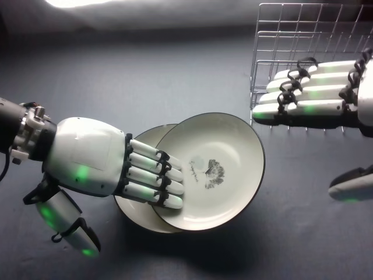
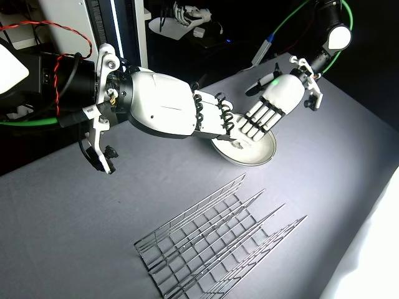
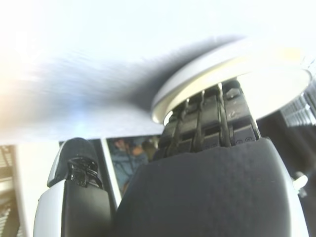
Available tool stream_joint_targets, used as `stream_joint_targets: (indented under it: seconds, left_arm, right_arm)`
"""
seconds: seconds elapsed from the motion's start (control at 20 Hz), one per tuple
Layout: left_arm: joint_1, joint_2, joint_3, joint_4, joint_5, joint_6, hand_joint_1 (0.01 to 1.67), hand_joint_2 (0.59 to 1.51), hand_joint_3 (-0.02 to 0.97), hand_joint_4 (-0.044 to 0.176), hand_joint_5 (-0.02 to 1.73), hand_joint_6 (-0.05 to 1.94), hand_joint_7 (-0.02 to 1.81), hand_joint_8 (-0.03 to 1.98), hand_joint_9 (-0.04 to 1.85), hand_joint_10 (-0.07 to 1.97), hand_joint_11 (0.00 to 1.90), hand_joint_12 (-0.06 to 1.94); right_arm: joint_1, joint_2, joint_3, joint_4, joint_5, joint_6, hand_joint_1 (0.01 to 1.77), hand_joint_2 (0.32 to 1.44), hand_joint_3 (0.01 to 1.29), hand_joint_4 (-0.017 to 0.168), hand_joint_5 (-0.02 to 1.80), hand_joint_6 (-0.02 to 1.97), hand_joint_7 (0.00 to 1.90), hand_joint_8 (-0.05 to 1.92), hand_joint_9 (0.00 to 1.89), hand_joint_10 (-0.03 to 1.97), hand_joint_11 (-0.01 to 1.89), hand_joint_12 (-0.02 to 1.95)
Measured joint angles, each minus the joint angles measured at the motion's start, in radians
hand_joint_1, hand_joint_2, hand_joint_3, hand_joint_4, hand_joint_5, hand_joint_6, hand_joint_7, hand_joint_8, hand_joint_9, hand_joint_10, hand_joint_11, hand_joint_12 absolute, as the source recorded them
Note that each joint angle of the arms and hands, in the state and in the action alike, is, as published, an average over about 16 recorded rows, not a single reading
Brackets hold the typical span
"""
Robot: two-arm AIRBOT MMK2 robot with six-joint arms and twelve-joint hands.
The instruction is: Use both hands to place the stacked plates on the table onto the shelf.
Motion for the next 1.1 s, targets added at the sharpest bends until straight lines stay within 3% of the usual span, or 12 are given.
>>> stream_joint_targets:
  seconds: [0.6,1.1]
  left_arm:
    - [-0.016,-0.054,0.000,-0.033,0.021,0.011,0.01,1.120,0.020,-0.009,-0.01,-0.03,-0.01,-0.03,0.00,-0.02,0.02,0.01]
    - [-0.026,-0.065,0.006,-0.029,0.022,0.011,0.01,1.122,0.019,-0.008,-0.01,-0.03,-0.01,-0.03,0.01,-0.02,0.01,0.02]
  right_arm:
    - [-0.052,-0.066,0.039,-0.030,-0.004,-0.003,1.27,0.92,0.02,0.001,0.01,-0.02,0.02,0.00,0.02,-0.02,0.02,0.33]
    - [-0.054,-0.205,0.111,-0.033,-0.042,-0.003,1.49,0.93,0.02,0.001,0.02,-0.02,0.02,0.00,0.02,-0.02,0.01,0.47]
